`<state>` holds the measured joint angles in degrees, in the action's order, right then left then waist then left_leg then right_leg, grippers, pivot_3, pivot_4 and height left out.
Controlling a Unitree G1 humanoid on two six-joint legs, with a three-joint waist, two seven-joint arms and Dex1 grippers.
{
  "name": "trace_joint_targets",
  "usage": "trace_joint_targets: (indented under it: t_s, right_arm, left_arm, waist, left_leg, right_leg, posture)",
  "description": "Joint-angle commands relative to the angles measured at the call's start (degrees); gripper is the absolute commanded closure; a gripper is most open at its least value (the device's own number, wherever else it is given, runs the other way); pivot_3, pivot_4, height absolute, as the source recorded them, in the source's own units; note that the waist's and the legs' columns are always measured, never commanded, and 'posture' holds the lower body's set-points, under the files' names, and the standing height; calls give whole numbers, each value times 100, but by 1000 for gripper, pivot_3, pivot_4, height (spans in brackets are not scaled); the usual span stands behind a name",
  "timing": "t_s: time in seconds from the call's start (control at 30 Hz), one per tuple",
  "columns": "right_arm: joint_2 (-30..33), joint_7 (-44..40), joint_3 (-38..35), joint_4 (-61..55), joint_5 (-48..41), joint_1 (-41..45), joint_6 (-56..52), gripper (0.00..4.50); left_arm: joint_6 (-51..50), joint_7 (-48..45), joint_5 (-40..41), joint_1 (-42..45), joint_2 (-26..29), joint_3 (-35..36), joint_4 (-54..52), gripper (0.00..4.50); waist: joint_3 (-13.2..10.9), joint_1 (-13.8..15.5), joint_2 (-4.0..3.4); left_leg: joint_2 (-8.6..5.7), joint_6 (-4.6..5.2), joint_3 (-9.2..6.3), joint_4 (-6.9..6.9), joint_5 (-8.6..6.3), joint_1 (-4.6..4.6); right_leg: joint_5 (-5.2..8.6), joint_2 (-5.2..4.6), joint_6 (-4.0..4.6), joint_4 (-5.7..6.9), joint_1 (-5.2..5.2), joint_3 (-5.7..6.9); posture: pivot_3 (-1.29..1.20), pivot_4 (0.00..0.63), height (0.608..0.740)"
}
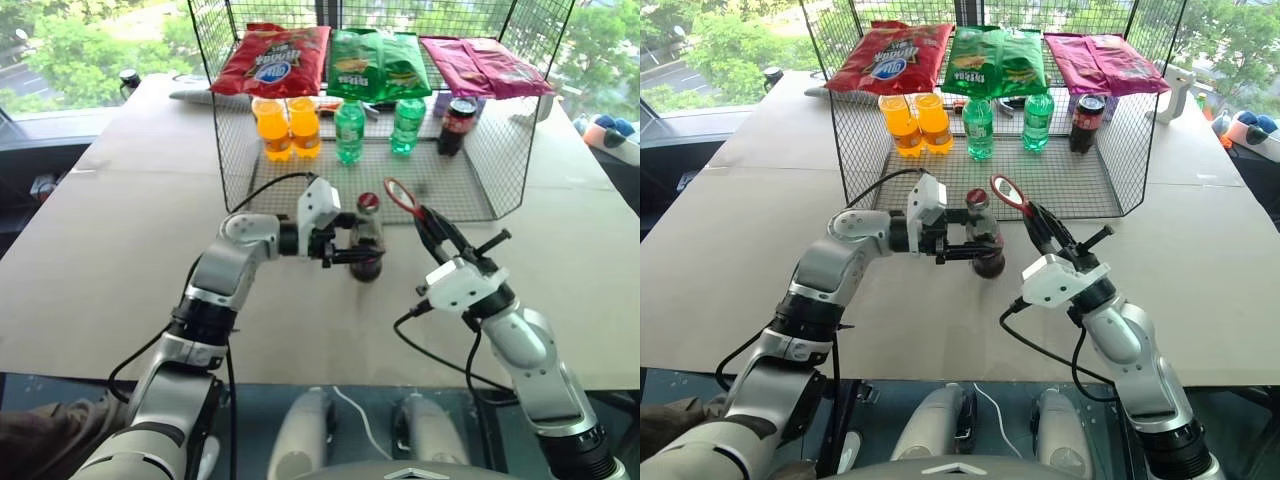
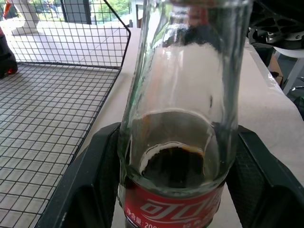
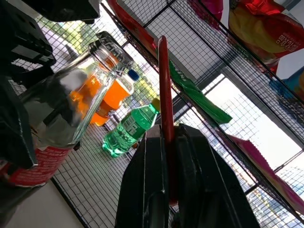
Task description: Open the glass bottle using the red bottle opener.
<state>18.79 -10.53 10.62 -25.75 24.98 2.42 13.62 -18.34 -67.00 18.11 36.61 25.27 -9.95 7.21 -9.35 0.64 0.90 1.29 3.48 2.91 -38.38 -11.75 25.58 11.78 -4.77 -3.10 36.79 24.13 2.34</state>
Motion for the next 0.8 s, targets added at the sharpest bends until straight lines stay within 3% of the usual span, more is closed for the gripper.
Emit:
trace_joint_targets:
  t_s: [0.03, 0.8]
  right_arm:
    - [-161, 145, 43, -211, 59, 1, 103, 4500]
    - [-174, 61, 73, -33, 48, 66, 270, 4500]
  left_arm:
    - [7, 105, -29, -93, 55, 31, -202, 2043]
    - [131, 379, -39, 14, -279, 39, -62, 2043]
  waist:
    - [0, -2, -1]
    - [1, 13, -1]
  left_leg:
    - [0, 0, 0, 0, 0, 0]
    - [1, 1, 0, 0, 0, 0]
  right_leg:
    - [0, 0, 0, 0, 0, 0]
    - [4, -2, -5, 0, 0, -1]
  posture:
    - [0, 150, 740]
    - [0, 150, 740]
